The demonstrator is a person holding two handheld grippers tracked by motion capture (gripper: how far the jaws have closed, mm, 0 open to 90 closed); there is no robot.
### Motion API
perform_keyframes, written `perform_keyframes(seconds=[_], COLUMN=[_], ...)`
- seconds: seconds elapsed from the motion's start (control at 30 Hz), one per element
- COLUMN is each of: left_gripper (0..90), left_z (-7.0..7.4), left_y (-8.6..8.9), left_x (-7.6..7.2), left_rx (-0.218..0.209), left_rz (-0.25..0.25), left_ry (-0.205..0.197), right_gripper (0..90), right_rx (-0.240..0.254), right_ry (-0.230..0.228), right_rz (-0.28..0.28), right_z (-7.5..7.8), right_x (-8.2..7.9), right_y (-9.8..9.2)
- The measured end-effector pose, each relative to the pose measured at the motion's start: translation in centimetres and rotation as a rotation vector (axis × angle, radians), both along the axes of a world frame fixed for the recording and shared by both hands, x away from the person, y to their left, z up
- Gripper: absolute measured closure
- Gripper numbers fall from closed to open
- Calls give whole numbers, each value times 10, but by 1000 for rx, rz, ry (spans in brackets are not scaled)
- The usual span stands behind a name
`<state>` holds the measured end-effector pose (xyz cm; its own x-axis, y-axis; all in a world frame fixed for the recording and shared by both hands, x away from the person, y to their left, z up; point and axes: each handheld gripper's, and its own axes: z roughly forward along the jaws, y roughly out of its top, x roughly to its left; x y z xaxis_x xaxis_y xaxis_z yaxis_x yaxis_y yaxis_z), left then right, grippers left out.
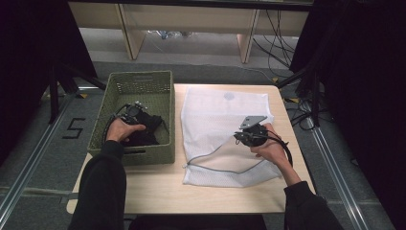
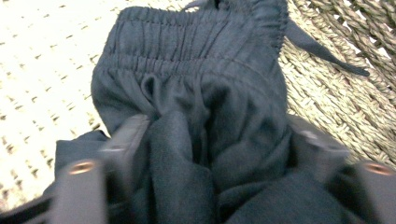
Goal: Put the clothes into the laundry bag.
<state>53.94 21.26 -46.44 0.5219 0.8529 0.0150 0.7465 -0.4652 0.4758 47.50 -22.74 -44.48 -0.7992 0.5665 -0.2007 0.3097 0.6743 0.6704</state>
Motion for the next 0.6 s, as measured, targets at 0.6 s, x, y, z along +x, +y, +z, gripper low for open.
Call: perform_keyframes(seconds=[0.6], left_gripper=[0], left_z=[-30], left_y=[0], left_x=[5], left_rx=[59], left_rz=[158], left_ry=[81], right_gripper=[888], right_rx=[5], right_ry=[-7], right_rz=[2], right_z=[-2], right_x=[-1], right_y=[2])
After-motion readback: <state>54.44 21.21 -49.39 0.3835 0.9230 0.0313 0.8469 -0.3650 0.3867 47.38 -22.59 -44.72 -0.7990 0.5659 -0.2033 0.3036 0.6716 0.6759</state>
